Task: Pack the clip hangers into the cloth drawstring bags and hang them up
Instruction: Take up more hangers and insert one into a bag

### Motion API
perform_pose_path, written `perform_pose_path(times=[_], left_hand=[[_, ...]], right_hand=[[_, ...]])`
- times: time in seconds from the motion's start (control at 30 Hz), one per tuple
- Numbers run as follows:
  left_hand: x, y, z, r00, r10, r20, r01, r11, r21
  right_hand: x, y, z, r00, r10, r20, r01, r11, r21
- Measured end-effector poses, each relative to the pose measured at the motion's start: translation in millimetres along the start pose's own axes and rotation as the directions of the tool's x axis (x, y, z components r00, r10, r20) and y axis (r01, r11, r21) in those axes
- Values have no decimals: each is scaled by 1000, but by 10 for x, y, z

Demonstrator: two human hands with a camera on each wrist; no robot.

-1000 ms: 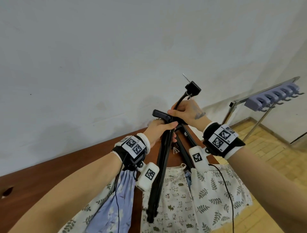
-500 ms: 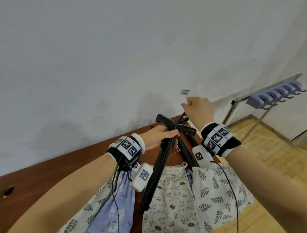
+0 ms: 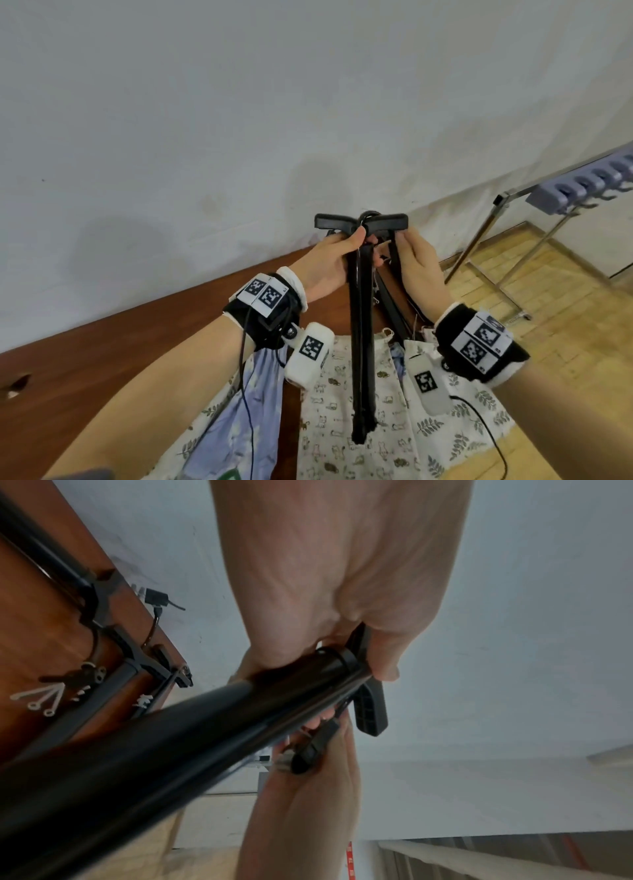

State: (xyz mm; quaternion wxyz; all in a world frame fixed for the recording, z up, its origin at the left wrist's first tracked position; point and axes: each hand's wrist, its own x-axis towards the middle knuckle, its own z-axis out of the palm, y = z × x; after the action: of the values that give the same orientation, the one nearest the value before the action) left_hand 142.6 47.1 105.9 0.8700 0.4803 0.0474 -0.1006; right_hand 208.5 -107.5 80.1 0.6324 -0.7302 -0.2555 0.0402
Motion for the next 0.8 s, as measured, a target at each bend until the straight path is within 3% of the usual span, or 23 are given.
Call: perform_pose_path(times=[0.07,0.13,0.17,0.23,0.27,0.3,0.37,0.5,0.53,0.6,0.7,0.8], left_hand=[[30,-19,-73,1000,-14,-24,16,997,81],[42,-37,-158,999,-43,-29,48,976,212],[43,-47,-206,997,-61,-38,69,955,288],[58,-61,-294,994,-83,-75,107,900,422],[68,-64,-323,991,-81,-103,121,867,483],[88,-72,-350,989,-66,-134,129,827,547],[137,-97,-381,981,-2,-195,130,752,646],[222,-155,-444,907,128,-402,153,789,595],[233,-167,-452,879,169,-446,148,792,592],[228,-184,-449,828,271,-490,102,788,608],[209,-169,-424,808,381,-449,1,762,648],[212,-118,-335,821,387,-420,-23,758,652]], right_hand=[[49,41,-43,1000,-9,12,10,997,-82],[161,115,-191,995,-74,64,90,948,-306],[230,127,-285,981,-152,119,190,870,-454],[390,97,-459,897,-341,282,434,560,-706],[465,65,-523,844,-395,364,514,395,-762],[517,20,-554,810,-402,427,554,286,-781],[511,-75,-514,802,-362,475,563,196,-803],[229,-296,-232,919,-132,371,394,262,-881],[166,-323,-166,939,-59,339,340,311,-887],[105,-305,-81,960,51,277,213,511,-833],[95,-129,19,952,178,249,7,801,-599],[60,51,167,860,288,422,-123,918,-376]])
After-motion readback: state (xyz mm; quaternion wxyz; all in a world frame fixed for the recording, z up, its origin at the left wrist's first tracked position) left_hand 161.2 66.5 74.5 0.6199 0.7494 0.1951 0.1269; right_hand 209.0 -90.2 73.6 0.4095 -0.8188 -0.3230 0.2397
